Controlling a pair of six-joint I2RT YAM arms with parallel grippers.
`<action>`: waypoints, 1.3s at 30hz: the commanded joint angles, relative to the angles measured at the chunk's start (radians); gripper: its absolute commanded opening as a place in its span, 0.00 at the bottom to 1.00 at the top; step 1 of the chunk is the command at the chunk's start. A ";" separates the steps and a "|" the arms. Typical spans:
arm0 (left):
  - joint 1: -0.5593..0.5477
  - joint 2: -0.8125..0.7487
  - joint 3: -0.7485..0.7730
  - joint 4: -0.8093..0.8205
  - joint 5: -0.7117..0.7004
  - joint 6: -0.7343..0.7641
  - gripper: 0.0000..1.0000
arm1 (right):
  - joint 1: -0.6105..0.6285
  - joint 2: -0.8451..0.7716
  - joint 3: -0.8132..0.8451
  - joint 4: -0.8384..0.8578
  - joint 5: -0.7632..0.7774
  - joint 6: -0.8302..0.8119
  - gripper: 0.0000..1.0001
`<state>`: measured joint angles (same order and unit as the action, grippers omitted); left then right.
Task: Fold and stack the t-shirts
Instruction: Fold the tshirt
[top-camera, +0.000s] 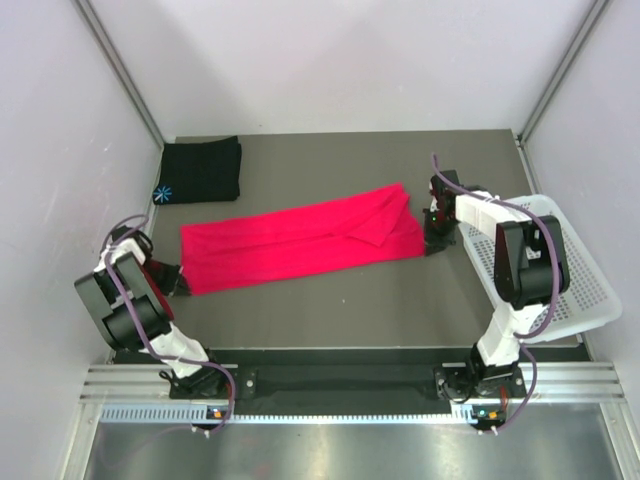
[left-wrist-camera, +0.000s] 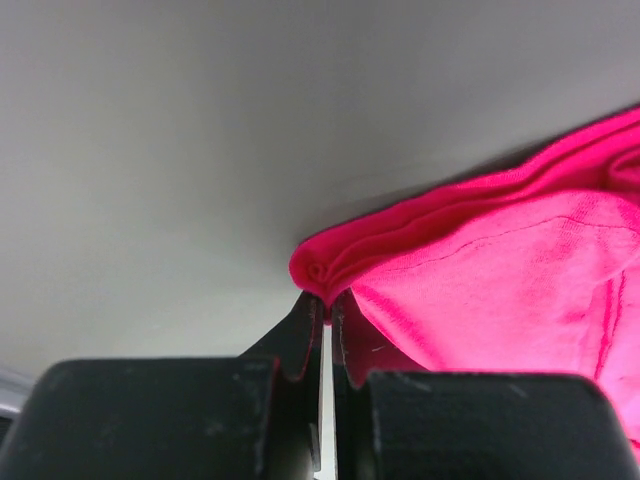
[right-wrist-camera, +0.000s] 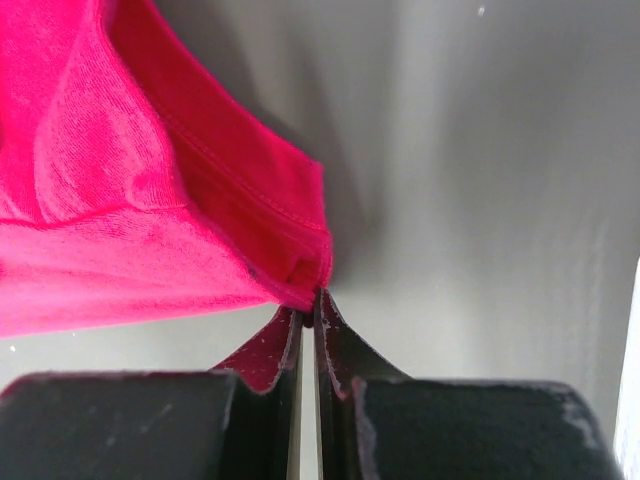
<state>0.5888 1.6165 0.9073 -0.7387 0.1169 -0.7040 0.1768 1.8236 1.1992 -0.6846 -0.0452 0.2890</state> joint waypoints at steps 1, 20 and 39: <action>0.026 -0.024 -0.030 -0.025 -0.048 0.018 0.05 | 0.012 -0.052 0.003 -0.044 0.048 -0.028 0.00; 0.003 0.011 0.200 0.062 0.124 0.169 0.45 | 0.035 0.160 0.460 -0.107 -0.085 -0.116 0.44; -0.216 0.180 0.395 0.009 -0.108 0.359 0.42 | 0.032 0.204 0.476 -0.124 -0.139 -0.100 0.39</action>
<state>0.3885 1.7897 1.2633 -0.6998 0.1028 -0.3546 0.2001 2.0552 1.6688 -0.8059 -0.1791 0.2012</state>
